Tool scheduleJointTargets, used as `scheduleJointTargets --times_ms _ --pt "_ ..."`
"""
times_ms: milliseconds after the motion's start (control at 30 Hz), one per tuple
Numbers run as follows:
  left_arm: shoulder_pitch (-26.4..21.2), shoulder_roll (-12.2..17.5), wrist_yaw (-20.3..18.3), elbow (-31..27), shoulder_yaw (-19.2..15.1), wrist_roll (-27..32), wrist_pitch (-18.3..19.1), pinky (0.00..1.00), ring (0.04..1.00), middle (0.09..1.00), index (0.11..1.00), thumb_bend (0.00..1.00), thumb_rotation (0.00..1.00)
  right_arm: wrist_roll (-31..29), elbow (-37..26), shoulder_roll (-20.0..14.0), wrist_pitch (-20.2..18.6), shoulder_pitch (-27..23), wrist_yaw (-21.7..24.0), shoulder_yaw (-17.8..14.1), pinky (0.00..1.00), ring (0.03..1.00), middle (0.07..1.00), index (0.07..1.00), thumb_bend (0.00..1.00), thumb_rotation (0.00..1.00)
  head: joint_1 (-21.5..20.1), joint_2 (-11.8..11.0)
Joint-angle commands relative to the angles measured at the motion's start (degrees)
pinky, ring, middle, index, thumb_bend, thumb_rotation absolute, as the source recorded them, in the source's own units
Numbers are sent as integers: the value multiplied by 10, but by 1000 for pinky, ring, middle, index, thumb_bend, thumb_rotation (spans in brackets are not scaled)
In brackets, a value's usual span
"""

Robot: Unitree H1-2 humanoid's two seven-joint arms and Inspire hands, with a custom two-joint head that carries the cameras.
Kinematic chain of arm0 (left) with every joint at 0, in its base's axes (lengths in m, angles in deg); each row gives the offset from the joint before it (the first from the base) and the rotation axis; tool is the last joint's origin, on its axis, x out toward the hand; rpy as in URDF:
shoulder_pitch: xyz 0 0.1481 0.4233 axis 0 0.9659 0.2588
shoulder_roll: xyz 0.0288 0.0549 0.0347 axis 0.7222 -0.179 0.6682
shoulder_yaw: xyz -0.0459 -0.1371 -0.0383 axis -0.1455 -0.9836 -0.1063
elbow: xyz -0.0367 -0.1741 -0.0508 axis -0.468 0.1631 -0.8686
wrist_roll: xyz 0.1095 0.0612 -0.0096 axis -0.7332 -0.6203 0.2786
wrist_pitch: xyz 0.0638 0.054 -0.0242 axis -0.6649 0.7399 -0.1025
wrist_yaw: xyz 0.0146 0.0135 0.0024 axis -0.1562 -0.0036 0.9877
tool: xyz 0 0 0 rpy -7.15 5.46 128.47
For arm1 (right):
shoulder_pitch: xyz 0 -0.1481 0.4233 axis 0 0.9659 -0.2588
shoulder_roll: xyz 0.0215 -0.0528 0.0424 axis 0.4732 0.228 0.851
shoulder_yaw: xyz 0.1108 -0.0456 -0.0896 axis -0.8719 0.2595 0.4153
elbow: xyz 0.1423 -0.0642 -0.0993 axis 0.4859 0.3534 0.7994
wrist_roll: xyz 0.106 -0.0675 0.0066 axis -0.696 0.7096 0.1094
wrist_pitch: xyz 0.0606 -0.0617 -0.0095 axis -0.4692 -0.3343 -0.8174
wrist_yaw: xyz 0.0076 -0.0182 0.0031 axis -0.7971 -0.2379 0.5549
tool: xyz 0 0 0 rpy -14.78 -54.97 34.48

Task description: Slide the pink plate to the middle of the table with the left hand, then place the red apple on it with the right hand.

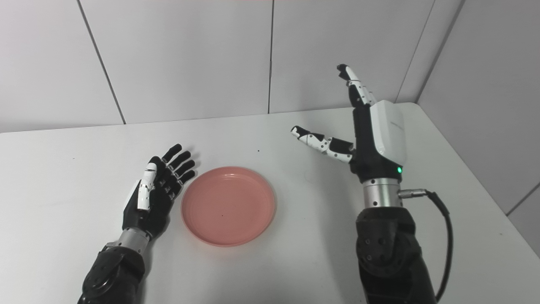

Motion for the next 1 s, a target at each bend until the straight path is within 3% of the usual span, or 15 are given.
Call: scheduleJointTargets --times_ms 0,267,433,567,667,800,967 --pt "21 10 12 26 -8 -1 49 881 867 868 850 331 1000 20 -20 -16 0 -12 5 -17 742 825 861 892 878 436 -3 -1" --pt "20 17 7 30 -10 1 47 879 870 872 853 337 1000 35 -3 -32 -15 3 21 -65 749 856 903 936 945 482 -17 -2" --pt "18 22 3 37 -14 6 44 885 874 876 858 341 1000 16 33 -45 3 24 7 -96 721 860 928 965 966 495 -27 -1" --pt "16 24 1 41 -16 8 43 885 877 878 860 345 1000 12 56 -56 9 40 -4 -107 756 875 938 972 970 521 -29 -1" --pt "15 25 2 42 -18 9 45 877 868 873 858 344 1000 0 78 -55 17 46 -16 -111 796 895 943 971 977 521 -36 2" --pt "16 29 -2 40 -17 9 42 870 865 872 860 338 1000 -2 104 -55 12 49 -21 -103 775 885 943 976 1000 576 -37 3" --pt "16 31 -10 45 -19 15 38 886 878 880 867 339 1000 -10 134 -52 13 45 -29 -94 782 886 937 971 1000 565 -36 2"
